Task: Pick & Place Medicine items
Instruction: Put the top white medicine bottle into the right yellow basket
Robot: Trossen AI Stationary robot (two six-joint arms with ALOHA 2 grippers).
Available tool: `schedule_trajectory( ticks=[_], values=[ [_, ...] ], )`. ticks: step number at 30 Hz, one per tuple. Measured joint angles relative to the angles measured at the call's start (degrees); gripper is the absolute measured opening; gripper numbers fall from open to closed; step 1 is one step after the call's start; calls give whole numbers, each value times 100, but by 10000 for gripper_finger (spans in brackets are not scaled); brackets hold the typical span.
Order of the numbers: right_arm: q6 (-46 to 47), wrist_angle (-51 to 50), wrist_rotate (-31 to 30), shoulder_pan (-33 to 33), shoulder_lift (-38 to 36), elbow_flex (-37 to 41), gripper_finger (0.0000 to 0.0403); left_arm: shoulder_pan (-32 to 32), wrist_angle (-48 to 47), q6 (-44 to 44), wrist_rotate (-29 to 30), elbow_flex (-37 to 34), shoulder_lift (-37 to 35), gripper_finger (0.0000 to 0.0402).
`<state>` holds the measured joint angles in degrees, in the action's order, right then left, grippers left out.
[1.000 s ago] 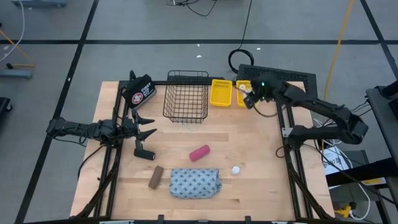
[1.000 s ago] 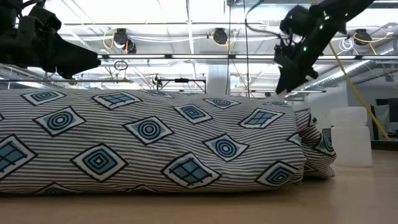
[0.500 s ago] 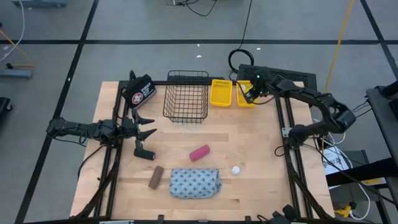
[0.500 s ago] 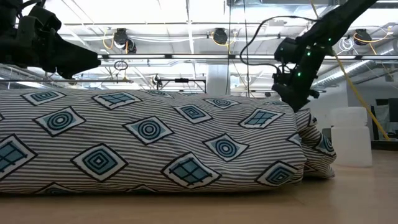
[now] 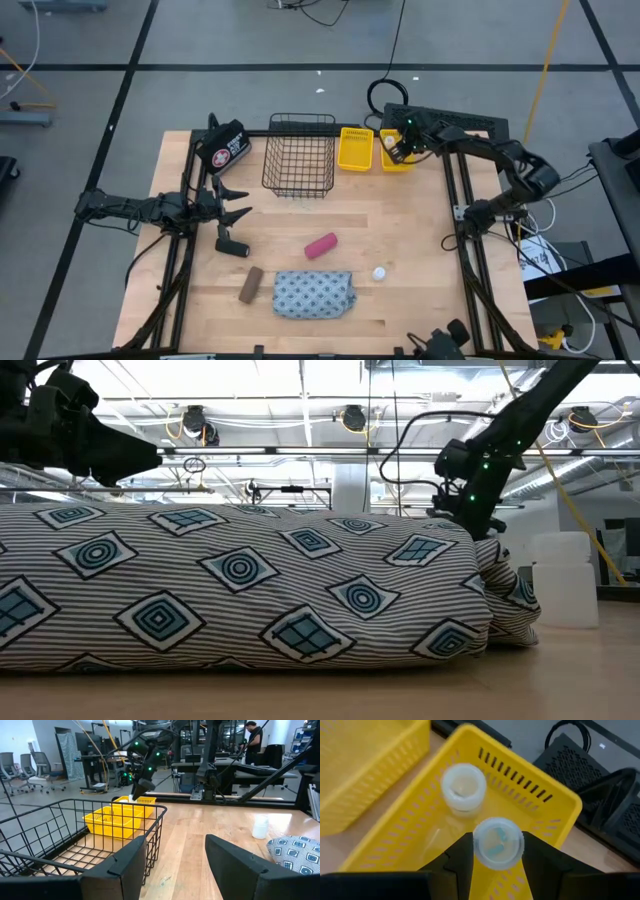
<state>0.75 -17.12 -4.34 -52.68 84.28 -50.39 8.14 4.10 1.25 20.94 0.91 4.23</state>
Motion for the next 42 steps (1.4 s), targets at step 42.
schedule_trajectory(
  ticks=[42],
  values=[
    [-293, 144, -4, -81, -15, 0, 177, -2, 0, 0, 0, -1, -1, 214]
  ],
)
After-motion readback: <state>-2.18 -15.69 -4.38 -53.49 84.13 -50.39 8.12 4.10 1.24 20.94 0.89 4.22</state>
